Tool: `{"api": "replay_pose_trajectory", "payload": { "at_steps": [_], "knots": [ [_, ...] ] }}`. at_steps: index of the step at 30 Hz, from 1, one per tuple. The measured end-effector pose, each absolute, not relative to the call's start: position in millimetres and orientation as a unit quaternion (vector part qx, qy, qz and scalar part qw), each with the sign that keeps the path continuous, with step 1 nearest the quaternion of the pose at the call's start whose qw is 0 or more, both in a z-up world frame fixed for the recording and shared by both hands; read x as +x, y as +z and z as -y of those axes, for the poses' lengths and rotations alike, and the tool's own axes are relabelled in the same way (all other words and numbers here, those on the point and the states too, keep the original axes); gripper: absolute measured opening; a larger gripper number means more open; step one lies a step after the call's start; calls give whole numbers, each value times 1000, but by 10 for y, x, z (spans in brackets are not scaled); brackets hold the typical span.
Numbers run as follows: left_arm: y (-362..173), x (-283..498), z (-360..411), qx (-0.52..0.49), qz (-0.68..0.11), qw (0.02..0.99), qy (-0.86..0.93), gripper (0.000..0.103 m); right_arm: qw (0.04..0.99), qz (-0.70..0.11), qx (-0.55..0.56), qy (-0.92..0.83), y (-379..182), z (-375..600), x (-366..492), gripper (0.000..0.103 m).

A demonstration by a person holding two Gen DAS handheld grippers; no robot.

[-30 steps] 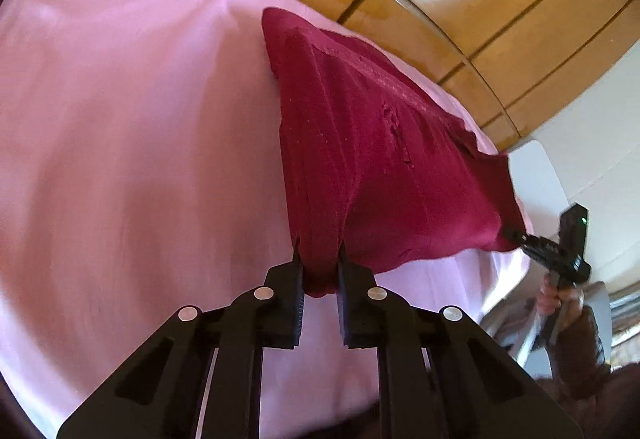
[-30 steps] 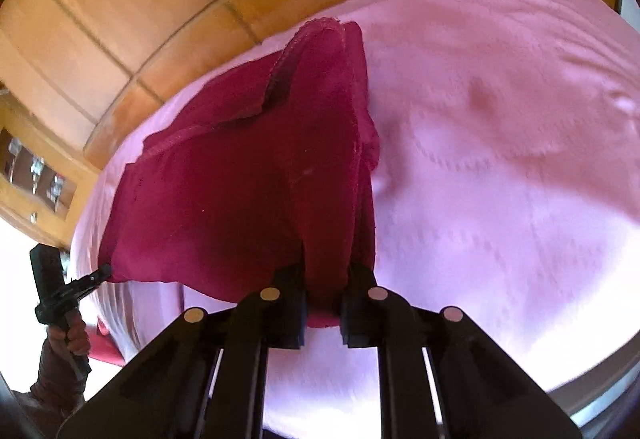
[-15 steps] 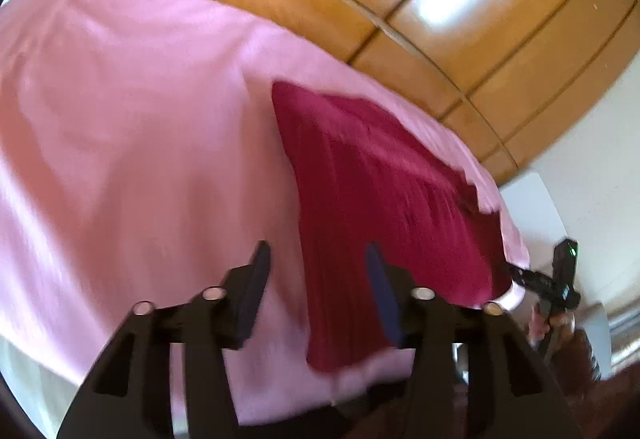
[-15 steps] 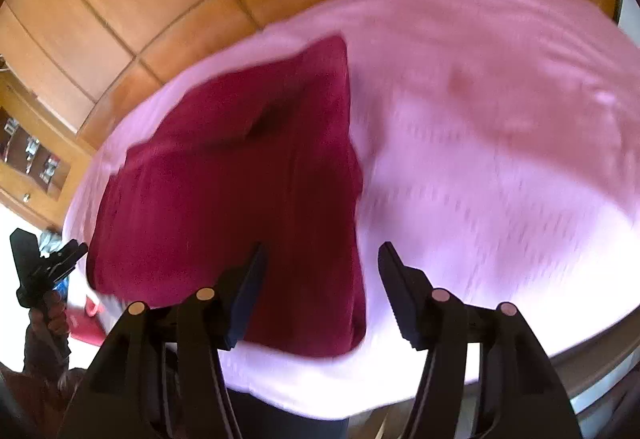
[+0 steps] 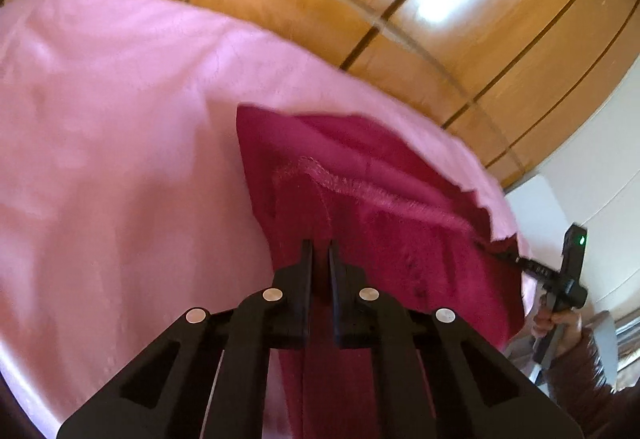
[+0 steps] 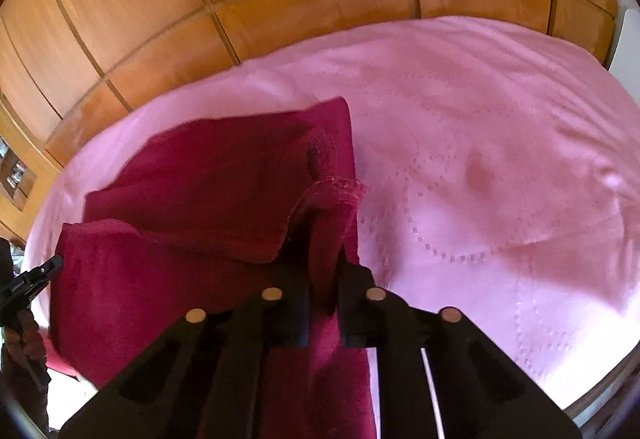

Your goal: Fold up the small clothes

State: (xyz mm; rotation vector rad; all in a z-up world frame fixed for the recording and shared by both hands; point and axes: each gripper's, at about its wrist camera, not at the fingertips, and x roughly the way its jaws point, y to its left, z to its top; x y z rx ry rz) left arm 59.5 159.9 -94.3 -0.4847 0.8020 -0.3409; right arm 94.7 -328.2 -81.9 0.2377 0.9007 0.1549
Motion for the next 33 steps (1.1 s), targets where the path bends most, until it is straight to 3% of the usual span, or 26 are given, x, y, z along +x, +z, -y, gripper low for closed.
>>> {"api": "replay_pose_trajectory", "payload": {
  "at_steps": [7, 14, 22, 27, 33],
  "knots": [
    [-686, 363, -1595, -210, -342, 896, -189, 6, 910, -381, 114, 116, -384, 3249, 688, 8],
    [-467, 728, -1673, -212, -316, 911, -160, 6, 912, -362, 148, 122, -189, 3224, 1166, 8],
    [-580, 1490, -1767, -214, -342, 909, -107, 6, 903, -383, 176, 84, -367, 3222, 2143, 8],
    [-901, 1917, -1726, -198, -394, 895, -65, 6, 884, -438, 156, 56, -775, 3131, 2605, 8],
    [-1126, 1943, -1682, -167, -435, 884, -39, 6, 869, -458, 176, 64, -952, 3246, 2564, 39]
  ]
}}
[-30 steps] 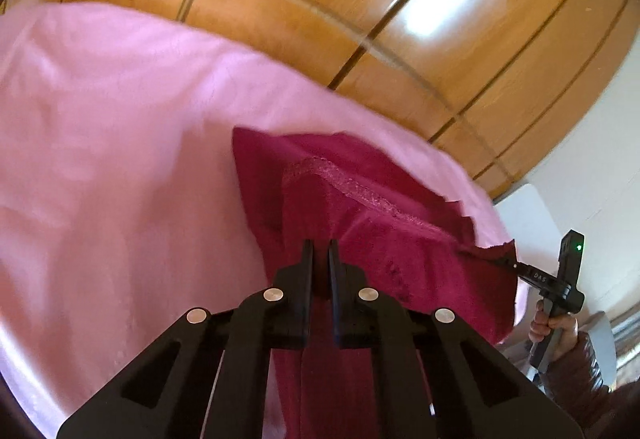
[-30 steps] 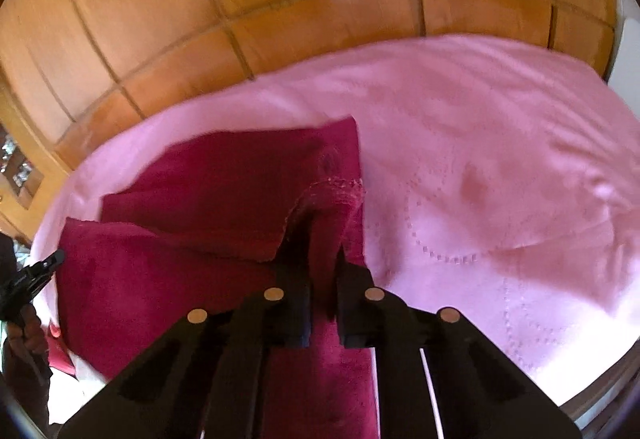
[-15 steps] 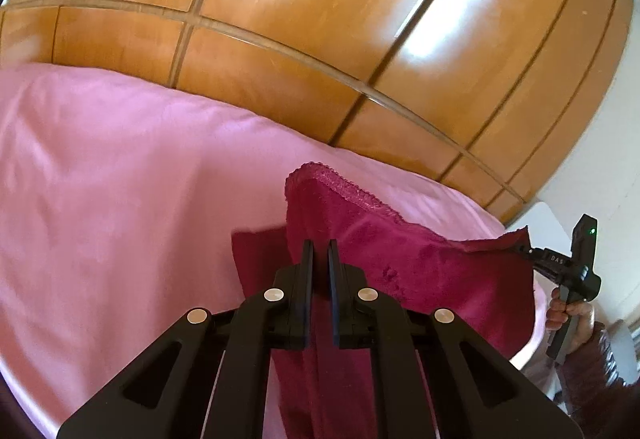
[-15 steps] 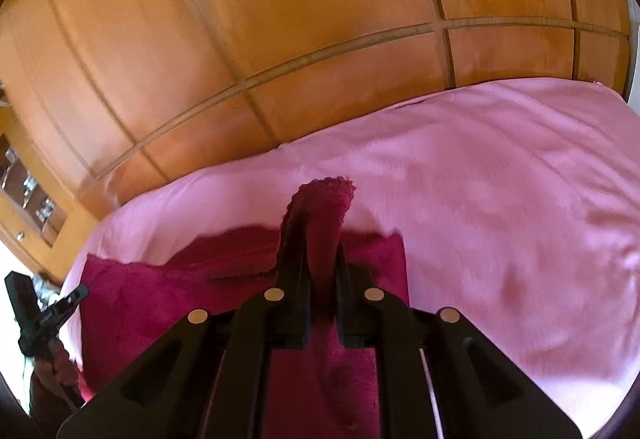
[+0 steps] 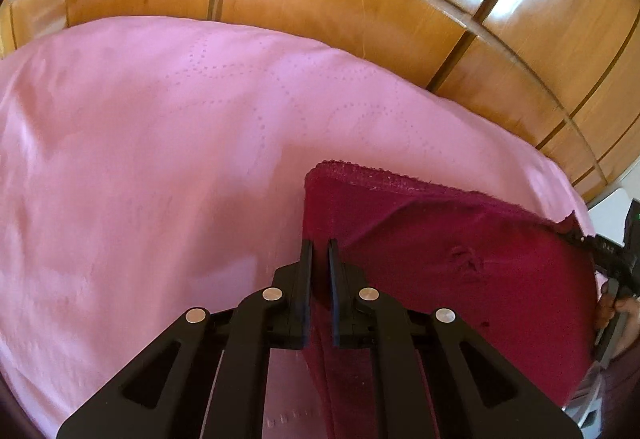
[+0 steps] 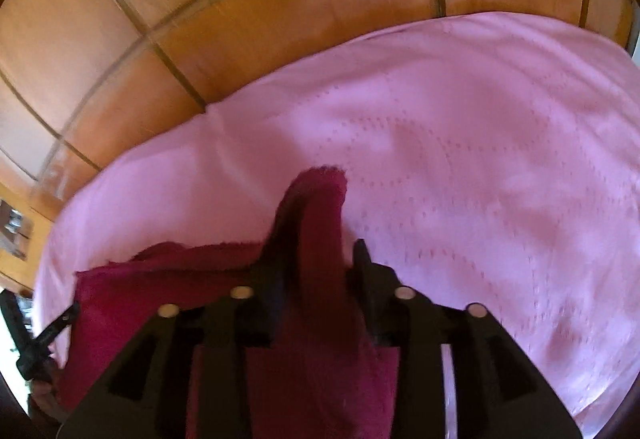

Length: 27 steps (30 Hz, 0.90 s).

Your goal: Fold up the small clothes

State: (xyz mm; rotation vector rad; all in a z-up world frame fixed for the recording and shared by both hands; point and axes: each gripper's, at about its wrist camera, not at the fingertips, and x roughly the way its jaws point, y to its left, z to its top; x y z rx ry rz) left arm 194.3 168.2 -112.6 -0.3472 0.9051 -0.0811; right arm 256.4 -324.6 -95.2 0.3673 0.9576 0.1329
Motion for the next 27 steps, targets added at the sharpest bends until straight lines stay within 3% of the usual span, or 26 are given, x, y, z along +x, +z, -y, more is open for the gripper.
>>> {"api": "replay_pose_trajectory", "payload": {
  "at_steps": [2, 10, 11, 13, 15, 18, 21, 23, 24, 27],
  "knots": [
    [-1062, 1819, -1773, -191, -427, 883, -49, 6, 875, -443, 175, 83, -833, 3319, 2365, 49],
    [-1012, 972, -1902, -230, -409, 870, -149, 7, 870, -433, 181, 147, -657, 3633, 1315, 53],
    [-1025, 860, -1882, -233, -410, 867, -160, 10, 868, -438, 182, 149, -682, 3646, 1169, 53],
    [-1065, 564, -1853, -251, -403, 863, -175, 44, 863, -446, 186, 150, -753, 3692, 975, 53],
    [-1103, 394, -1837, -271, -399, 857, -181, 53, 858, -454, 193, 146, -867, 3704, 867, 53],
    [-1168, 212, -1782, -289, -404, 847, -189, 53, 849, -460, 214, 146, -998, 3723, 786, 47],
    [-1211, 182, -1665, -288, -410, 843, -194, 50, 847, -465, 211, 150, -1058, 3642, 795, 29],
    [-1209, 190, -1587, -283, -409, 844, -201, 31, 848, -469, 200, 142, -1040, 3598, 813, 21],
    [-1195, 205, -1538, -267, -411, 849, -196, 16, 851, -467, 197, 137, -1008, 3608, 808, 20],
    [-1145, 192, -1469, -237, -416, 855, -199, 10, 864, -452, 182, 124, -867, 3635, 754, 17]
  ]
}}
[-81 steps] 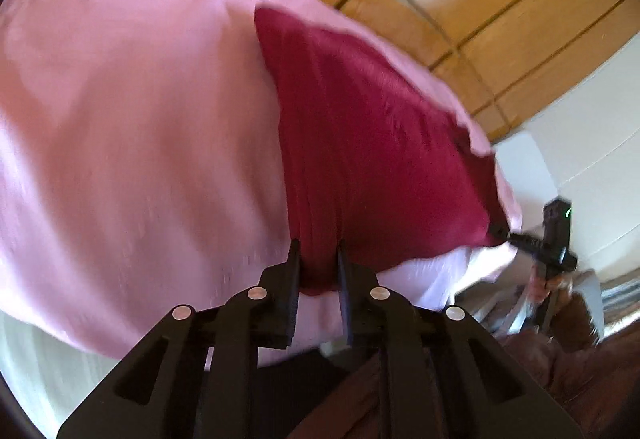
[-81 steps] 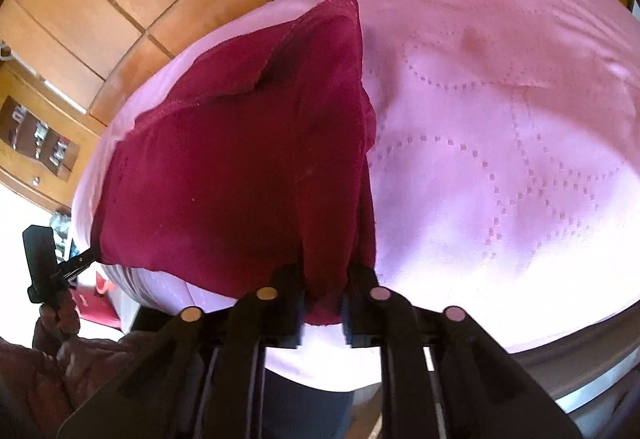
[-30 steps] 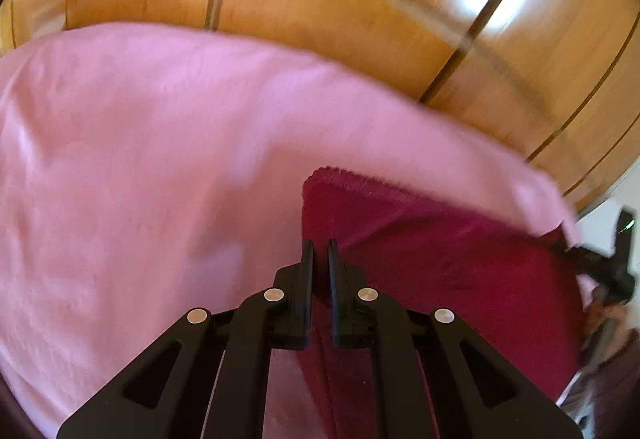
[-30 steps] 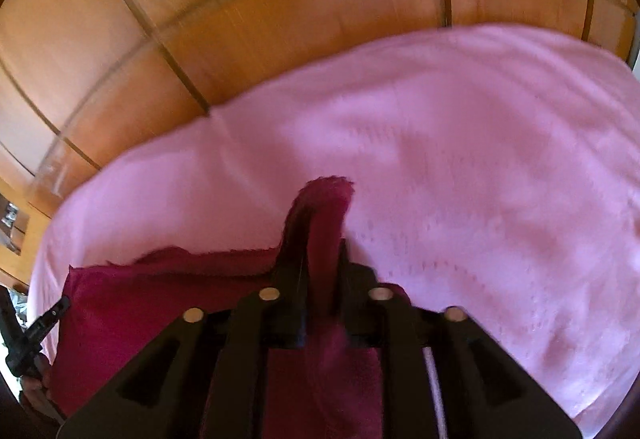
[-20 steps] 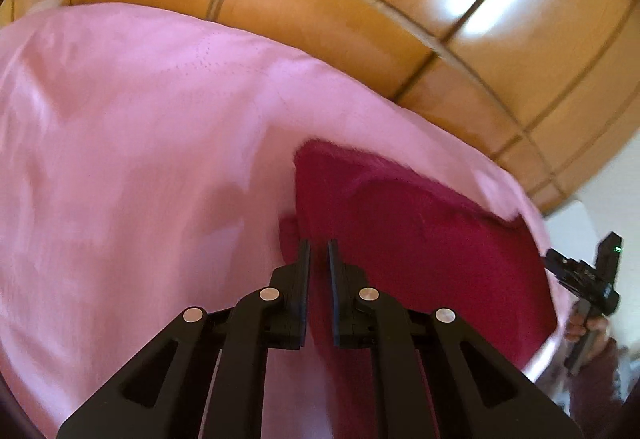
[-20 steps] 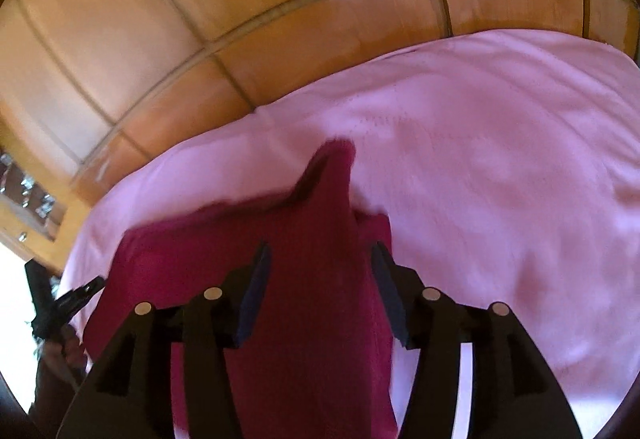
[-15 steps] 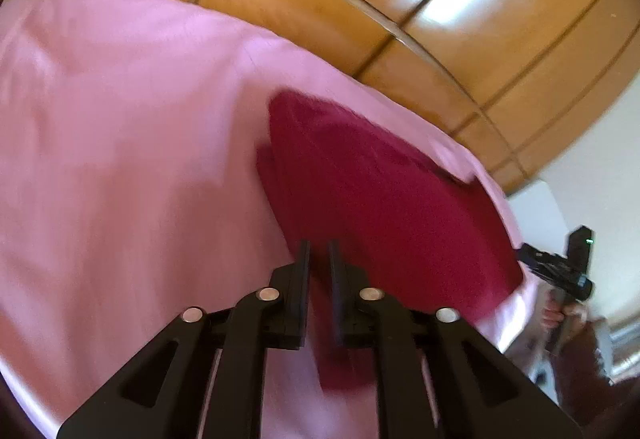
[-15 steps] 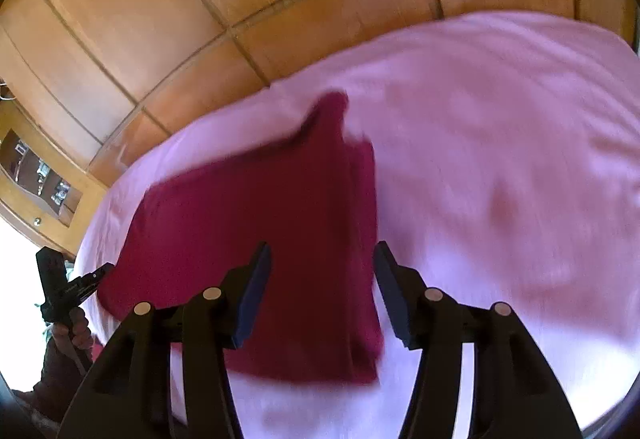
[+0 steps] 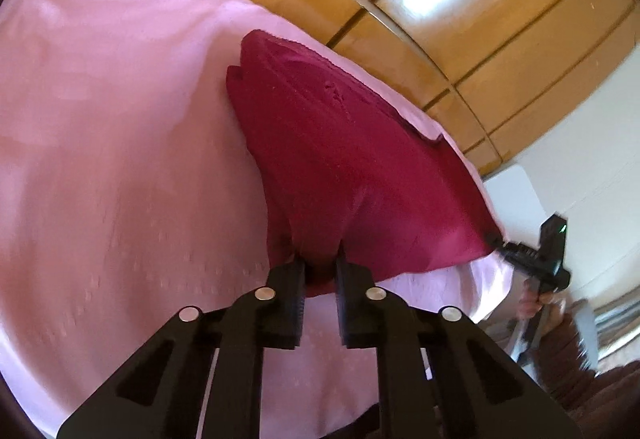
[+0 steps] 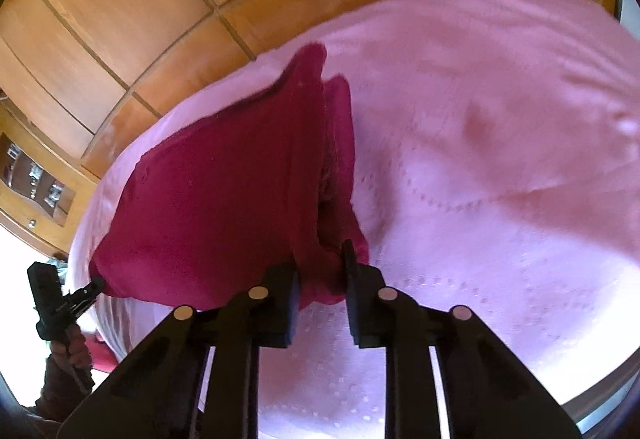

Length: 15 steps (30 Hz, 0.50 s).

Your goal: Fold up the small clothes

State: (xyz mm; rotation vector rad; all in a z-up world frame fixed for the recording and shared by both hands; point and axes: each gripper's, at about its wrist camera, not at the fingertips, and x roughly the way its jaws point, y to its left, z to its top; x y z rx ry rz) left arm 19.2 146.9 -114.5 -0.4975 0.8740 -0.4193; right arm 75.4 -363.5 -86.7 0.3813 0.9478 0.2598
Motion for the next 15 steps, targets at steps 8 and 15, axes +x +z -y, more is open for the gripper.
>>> {"api": "replay_pose_trajectory", "payload": {
  "at_steps": [8, 15],
  "knots": [
    [-1352, 164, -1545, -233, -457, 836, -192, 11, 849, -486, 184, 93, -1270, 3659, 864, 19],
    [-980, 113, -1437, -208, -418, 865, -183, 12, 879, -455, 133, 49, -903, 3659, 778, 59]
  ]
}}
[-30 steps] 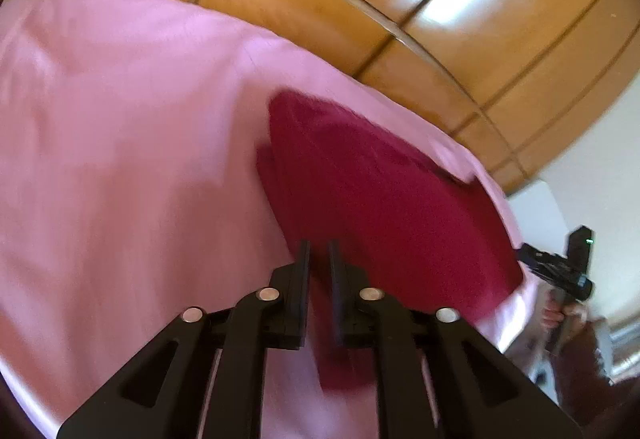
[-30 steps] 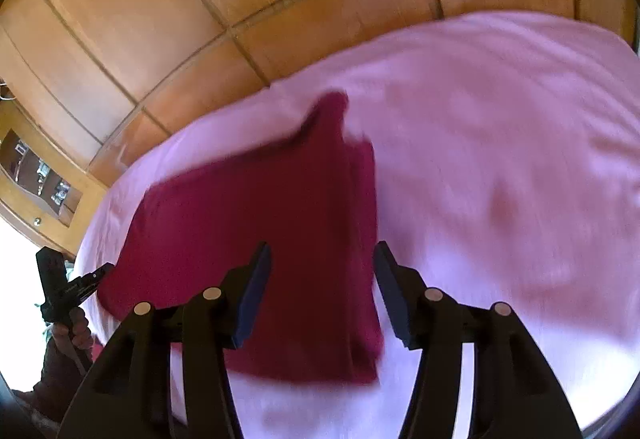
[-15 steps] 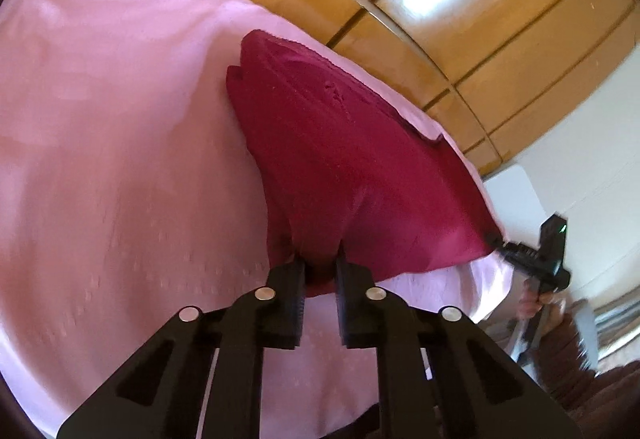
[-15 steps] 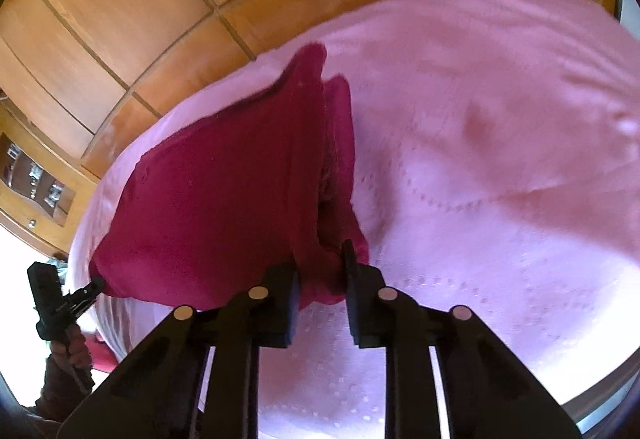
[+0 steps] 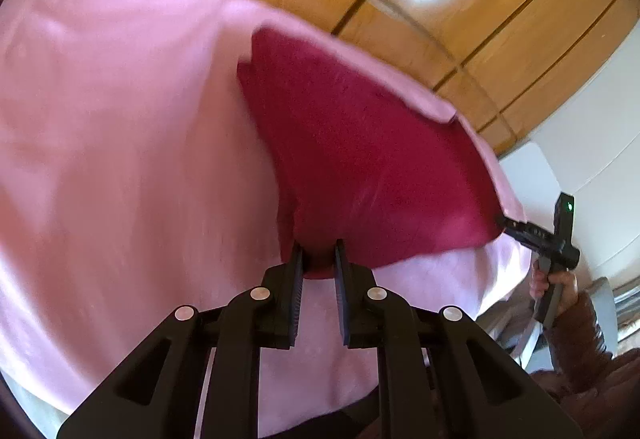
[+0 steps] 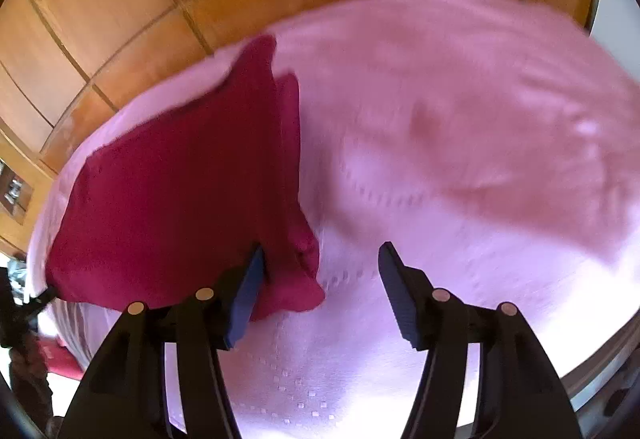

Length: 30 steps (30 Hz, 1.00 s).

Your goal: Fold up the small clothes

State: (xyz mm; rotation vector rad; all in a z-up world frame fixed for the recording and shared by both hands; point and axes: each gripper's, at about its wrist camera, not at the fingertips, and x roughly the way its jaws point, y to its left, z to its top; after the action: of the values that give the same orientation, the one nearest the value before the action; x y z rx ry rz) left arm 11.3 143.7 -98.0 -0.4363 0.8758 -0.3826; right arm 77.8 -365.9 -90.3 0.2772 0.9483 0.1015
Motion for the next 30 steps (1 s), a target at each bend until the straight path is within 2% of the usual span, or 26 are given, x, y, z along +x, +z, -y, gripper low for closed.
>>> {"api": "replay_pose_trajectory", "payload": {
  "at_steps": [3, 8, 12, 15, 21, 25, 26, 27, 28, 30],
  "knots": [
    [-825, 88, -1384, -200, -387, 881, -182, 13, 894, -427, 120, 68, -709, 3470, 740, 59],
    [-766, 224, -1133, -153, -381, 897, -161, 13, 898, -410, 84, 136, -596, 2828, 819, 67],
    [-990, 269, -1158, -133, -423, 888, -121, 13, 886, -435, 35, 158, -817, 2373, 921, 68],
    [-1098, 118, -1386, -163, -435, 876, -129, 15, 875, -458, 48, 151, -1076, 2395, 979, 68],
    [-1174, -174, -1564, -136, -459, 872, -100, 13, 879, -445, 65, 157, -1194, 2469, 921, 69],
    [-841, -181, -1658, -203, -394, 886, -135, 14, 881, -443, 59, 151, -1166, 2420, 856, 74],
    [-757, -148, -1637, -216, -380, 887, -149, 19, 882, -444, 58, 150, -1168, 2393, 903, 74],
    [-662, -83, -1588, -227, -364, 887, -171, 34, 882, -444, 58, 147, -1160, 2381, 906, 74],
    [-602, -10, -1533, -230, -353, 889, -180, 56, 882, -444, 59, 146, -1154, 2375, 904, 74],
    [-612, 169, -1449, -224, -351, 893, -173, 68, 882, -444, 63, 146, -1144, 2412, 928, 74]
  ]
}}
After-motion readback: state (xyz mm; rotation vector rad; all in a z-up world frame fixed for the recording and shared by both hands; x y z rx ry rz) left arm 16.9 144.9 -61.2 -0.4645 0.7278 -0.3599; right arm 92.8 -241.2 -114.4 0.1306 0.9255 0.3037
